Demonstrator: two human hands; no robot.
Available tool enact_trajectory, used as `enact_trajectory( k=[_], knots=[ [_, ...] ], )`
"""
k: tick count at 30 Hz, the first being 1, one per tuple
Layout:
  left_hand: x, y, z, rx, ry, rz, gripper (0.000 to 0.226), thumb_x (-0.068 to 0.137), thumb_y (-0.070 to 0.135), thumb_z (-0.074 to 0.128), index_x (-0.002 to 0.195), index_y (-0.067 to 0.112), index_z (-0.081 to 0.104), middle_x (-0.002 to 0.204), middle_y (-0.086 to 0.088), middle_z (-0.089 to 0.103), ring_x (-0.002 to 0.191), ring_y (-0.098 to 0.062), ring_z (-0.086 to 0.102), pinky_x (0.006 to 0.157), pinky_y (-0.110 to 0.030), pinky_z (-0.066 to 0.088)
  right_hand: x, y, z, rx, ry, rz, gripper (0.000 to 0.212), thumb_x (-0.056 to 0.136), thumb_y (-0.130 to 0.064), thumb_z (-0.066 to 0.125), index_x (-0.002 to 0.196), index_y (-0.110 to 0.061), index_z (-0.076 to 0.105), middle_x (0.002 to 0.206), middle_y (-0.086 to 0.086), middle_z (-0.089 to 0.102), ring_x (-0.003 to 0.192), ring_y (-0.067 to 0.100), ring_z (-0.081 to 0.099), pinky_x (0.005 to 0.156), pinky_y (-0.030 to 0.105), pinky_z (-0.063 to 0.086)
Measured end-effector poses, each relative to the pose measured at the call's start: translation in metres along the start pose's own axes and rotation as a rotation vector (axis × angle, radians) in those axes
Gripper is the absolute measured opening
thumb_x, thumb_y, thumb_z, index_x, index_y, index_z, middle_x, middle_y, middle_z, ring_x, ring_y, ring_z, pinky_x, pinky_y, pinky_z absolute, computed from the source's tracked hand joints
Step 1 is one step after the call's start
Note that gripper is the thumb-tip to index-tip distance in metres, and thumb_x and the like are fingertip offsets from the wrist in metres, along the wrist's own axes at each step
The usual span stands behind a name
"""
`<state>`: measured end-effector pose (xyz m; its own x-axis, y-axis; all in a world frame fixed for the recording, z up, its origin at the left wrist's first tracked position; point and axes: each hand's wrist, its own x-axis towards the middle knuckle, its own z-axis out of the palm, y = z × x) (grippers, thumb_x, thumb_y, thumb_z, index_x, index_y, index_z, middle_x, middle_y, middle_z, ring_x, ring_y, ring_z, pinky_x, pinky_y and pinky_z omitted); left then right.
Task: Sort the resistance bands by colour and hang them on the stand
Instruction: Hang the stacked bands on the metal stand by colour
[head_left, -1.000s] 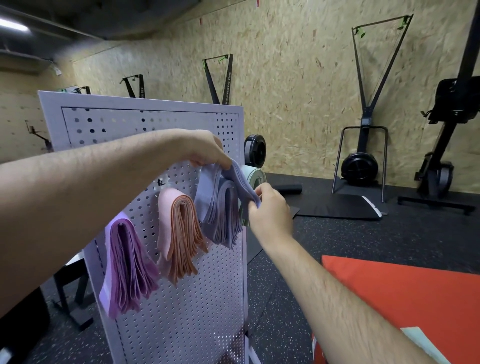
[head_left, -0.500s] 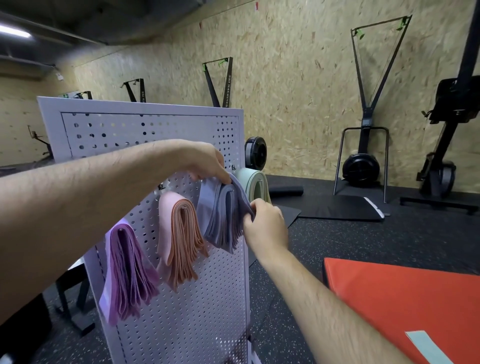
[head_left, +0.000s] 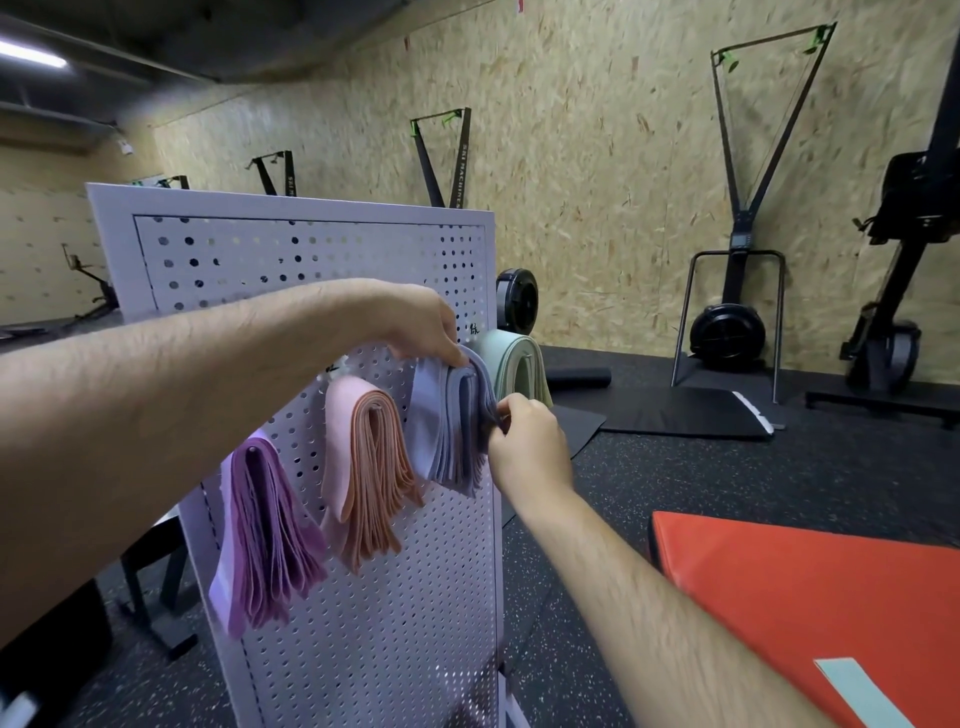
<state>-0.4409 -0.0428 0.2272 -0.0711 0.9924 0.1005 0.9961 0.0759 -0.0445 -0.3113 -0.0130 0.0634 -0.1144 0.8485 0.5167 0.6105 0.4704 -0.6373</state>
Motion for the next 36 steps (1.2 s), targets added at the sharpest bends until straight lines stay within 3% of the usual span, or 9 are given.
enact_trajectory(
  k=[6, 14, 19, 22, 25, 29, 32, 36],
  knots=[
    [-0.002, 0.0, -0.001, 0.071, -0.042, 0.008, 0.049, 0.09, 0.059, 0.061, 0.122, 0.022, 0.062, 0.082, 0.002, 0.059, 0.066, -0.015, 0.056, 0.057, -0.027, 0.044, -0.001, 0.0, 0.0, 0.001, -0.017, 0.006, 0.017, 0.095, -0.023, 0.049, 0.105, -0.018, 0.062, 0.106, 0.002, 0.06, 0.098, 0.026, 0.057, 0.078, 0.04, 0.052],
    [-0.003, -0.002, 0.004, 0.049, -0.038, 0.023, 0.049, 0.09, 0.057, 0.062, 0.126, 0.024, 0.057, 0.092, 0.003, 0.059, 0.071, -0.015, 0.058, 0.061, -0.029, 0.046, -0.004, -0.004, 0.0, -0.007, -0.075, 0.014, 0.013, 0.092, -0.027, 0.052, 0.1, -0.019, 0.057, 0.103, 0.002, 0.057, 0.098, 0.028, 0.057, 0.083, 0.045, 0.053],
    [-0.009, 0.001, 0.003, 0.03, 0.016, 0.036, 0.049, 0.09, 0.054, 0.063, 0.129, 0.024, 0.056, 0.091, 0.007, 0.058, 0.086, -0.018, 0.06, 0.072, -0.031, 0.049, -0.005, -0.007, -0.005, -0.042, -0.052, -0.004, 0.018, 0.093, -0.03, 0.048, 0.102, -0.018, 0.057, 0.106, 0.004, 0.057, 0.103, 0.028, 0.055, 0.084, 0.043, 0.052],
    [-0.015, 0.01, 0.003, 0.031, 0.113, 0.06, 0.046, 0.09, 0.049, 0.064, 0.129, 0.024, 0.058, 0.112, -0.001, 0.06, 0.097, -0.021, 0.06, 0.082, -0.033, 0.05, -0.009, -0.007, -0.011, -0.092, -0.015, -0.04, 0.023, 0.097, -0.033, 0.045, 0.109, -0.017, 0.056, 0.112, 0.005, 0.056, 0.108, 0.026, 0.052, 0.082, 0.038, 0.047],
    [-0.024, 0.027, 0.008, 0.11, 0.259, 0.135, 0.038, 0.091, 0.045, 0.06, 0.125, 0.028, 0.059, 0.126, -0.006, 0.05, 0.119, -0.029, 0.048, 0.095, -0.039, 0.045, -0.015, -0.003, -0.028, -0.154, 0.055, -0.104, 0.029, 0.1, -0.036, 0.045, 0.118, -0.016, 0.055, 0.117, 0.005, 0.056, 0.112, 0.026, 0.05, 0.08, 0.037, 0.045],
    [-0.043, 0.067, 0.029, 0.254, 0.397, 0.307, 0.035, 0.091, 0.04, 0.054, 0.123, 0.029, 0.06, 0.12, -0.005, 0.053, 0.114, -0.028, 0.047, 0.092, -0.039, 0.041, -0.03, 0.016, -0.064, -0.204, 0.083, -0.105, 0.029, 0.1, -0.034, 0.047, 0.122, -0.017, 0.053, 0.119, 0.005, 0.055, 0.114, 0.028, 0.048, 0.079, 0.039, 0.041],
    [-0.056, 0.104, 0.059, 0.207, 0.368, 0.369, 0.037, 0.088, 0.041, 0.056, 0.123, 0.03, 0.06, 0.118, -0.004, 0.053, 0.112, -0.027, 0.047, 0.089, -0.037, 0.039, -0.054, 0.05, -0.088, -0.304, 0.105, -0.131, 0.031, 0.096, -0.027, 0.056, 0.124, -0.019, 0.05, 0.119, 0.005, 0.054, 0.113, 0.03, 0.05, 0.081, 0.041, 0.045],
    [-0.065, 0.155, 0.126, 0.106, 0.294, 0.435, 0.041, 0.089, 0.042, 0.056, 0.127, 0.028, 0.057, 0.123, -0.003, 0.053, 0.116, -0.028, 0.047, 0.091, -0.038, 0.039, -0.101, 0.109, -0.114, -0.387, 0.041, -0.046, 0.034, 0.096, -0.032, 0.052, 0.127, -0.018, 0.052, 0.12, 0.008, 0.055, 0.113, 0.032, 0.05, 0.088, 0.043, 0.044]
  ],
)
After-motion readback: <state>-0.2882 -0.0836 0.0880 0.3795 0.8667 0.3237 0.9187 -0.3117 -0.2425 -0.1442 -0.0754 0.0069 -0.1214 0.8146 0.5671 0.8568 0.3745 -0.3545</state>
